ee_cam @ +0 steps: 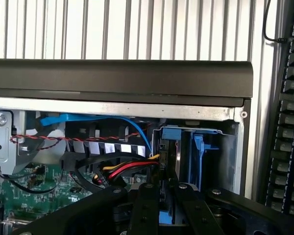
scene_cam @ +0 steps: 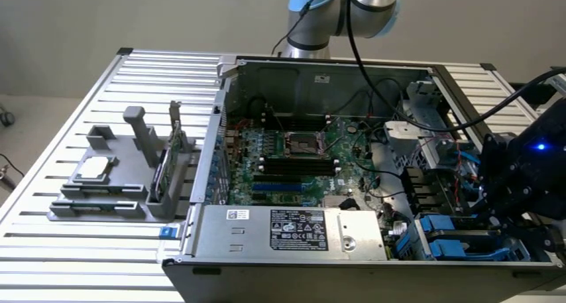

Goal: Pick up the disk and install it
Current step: 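Insert the first disk wire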

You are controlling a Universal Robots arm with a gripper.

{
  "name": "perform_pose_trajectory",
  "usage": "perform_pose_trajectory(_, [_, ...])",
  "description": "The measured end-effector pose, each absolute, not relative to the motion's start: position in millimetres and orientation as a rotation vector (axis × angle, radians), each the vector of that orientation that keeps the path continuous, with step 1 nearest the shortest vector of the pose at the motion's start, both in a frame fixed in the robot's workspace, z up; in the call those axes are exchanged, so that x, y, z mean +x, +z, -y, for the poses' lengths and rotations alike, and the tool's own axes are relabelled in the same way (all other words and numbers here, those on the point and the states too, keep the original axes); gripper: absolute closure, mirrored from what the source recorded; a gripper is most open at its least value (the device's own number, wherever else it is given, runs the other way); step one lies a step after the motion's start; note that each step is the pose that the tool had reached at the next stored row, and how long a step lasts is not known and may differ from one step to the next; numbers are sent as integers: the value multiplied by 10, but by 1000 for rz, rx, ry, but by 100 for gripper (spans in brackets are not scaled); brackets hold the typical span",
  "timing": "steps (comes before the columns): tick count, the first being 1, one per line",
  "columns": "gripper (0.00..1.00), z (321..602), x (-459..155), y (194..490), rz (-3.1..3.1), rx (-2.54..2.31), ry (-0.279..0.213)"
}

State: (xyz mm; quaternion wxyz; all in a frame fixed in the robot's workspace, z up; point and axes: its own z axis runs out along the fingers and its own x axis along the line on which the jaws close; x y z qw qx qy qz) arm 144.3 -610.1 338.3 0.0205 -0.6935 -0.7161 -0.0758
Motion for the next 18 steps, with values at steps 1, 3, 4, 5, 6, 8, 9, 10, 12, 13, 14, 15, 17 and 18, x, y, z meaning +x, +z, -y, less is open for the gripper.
perform_pose_trajectory(1, [82, 6101, 1441, 3381, 2221, -2151, -235])
perform_pose_trajectory(3, [82, 6101, 1438, 3377, 2221, -2153, -235])
perform_pose_trajectory(4, [82, 6101, 1437, 3376, 2222, -2153, -235])
perform_pose_trajectory(5, [82, 6101, 1436, 3375, 2222, -2154, -234])
perform_pose_trajectory(6, [82, 6100, 1436, 3374, 2222, -2154, -234])
perform_pose_trajectory(8, [82, 6098, 1436, 3373, 2223, -2156, -234])
perform_pose_trajectory(9, [82, 6097, 1436, 3373, 2223, -2156, -234])
perform_pose_trajectory(10, [82, 6095, 1436, 3372, 2224, -2157, -234])
perform_pose_trajectory(12, [82, 6093, 1435, 3371, 2224, -2158, -233])
perform_pose_trajectory(13, [82, 6091, 1435, 3371, 2225, -2158, -233])
perform_pose_trajectory(14, [82, 6089, 1435, 3371, 2225, -2159, -233])
perform_pose_trajectory(15, [82, 6086, 1435, 3370, 2225, -2159, -232])
perform_pose_trajectory(17, [82, 6081, 1435, 3368, 2225, -2160, -232])
perform_pose_trajectory(18, [82, 6079, 1435, 3368, 2226, -2161, -232])
